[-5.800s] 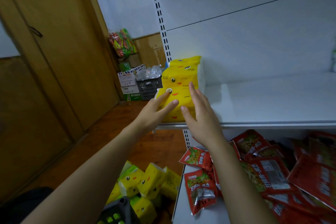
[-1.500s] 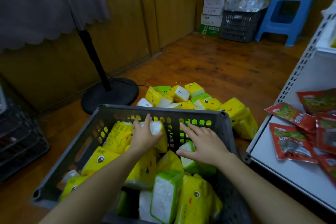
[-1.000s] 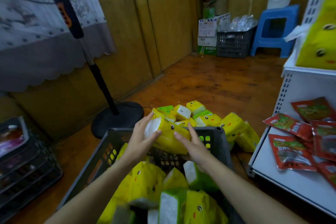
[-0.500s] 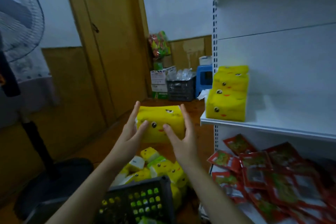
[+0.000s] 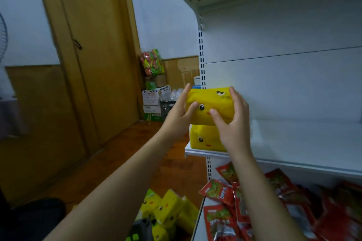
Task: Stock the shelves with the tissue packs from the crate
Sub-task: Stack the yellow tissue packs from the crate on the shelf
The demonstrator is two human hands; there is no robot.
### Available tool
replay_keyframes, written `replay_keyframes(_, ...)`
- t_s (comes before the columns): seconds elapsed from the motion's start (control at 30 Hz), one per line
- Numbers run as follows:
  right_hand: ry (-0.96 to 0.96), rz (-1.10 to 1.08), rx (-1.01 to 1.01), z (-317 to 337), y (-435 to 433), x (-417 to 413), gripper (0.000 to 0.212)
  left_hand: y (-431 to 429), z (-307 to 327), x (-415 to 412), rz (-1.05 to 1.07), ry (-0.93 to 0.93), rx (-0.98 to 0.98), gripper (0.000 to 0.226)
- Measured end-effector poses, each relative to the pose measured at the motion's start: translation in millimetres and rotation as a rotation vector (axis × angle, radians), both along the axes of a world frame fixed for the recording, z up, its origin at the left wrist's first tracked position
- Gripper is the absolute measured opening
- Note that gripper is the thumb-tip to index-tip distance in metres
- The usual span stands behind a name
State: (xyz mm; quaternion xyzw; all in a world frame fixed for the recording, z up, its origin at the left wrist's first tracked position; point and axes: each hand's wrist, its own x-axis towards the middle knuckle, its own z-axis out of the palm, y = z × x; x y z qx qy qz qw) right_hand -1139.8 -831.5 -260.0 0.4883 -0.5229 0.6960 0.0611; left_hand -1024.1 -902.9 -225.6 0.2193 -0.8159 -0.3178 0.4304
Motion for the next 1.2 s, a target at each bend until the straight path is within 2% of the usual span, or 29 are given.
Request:
replay_keyframes(0.23,0.038,-0.028,0.177,-22.1,-15.1,-23.2,0.066,-24.5,-20.7,-19.9,0.008,-0.143,0.057,0.056)
replay_keyframes(0.37,0.066,-0.035,0.230,-26.0,-17.3,-29.0,0.068,-28.3,-23.4,-26.2,-0.024,-0.113,0.096,0.055)
replay_keyframes(0.6,0.090,-0.032,0.284,-20.9,-19.9,-46.9,0.065,-33.9,-21.4,-35.5,-0.043,-0.112,0.050,0.070)
replay_keyframes(0.73,0.147,-0.074,0.322,-33.4,-17.6,-44.5,0.062,-39.9,-34.6,-34.9,-0.022,-0.107,0.092,0.067)
replay_keyframes(0.83,0.198,-0.080,0.317,-38.7,-16.3,-41.3,0.063,-43.0,-43.1,-26.1,-0.070,-0.041,0.174,0.069)
replay_keyframes(0.97,0.215,-0.063,0.302,-36.4,-19.4,-38.1,0.062,-44.4,-45.1,-20.6,-0.058,0.038,0.178,0.061)
replay_keyframes(1.1,0.193,-0.057,0.307,-35.9,-21.5,-38.9,0.063,-45.3,-46.5,-23.7,-0.045,0.028,0.152,0.059)
replay_keyframes(1.2,0.198,-0.075,0.325,-38.0,-22.7,-44.8,0.062,-48.7,-46.3,-27.8,-0.028,-0.012,0.142,0.066)
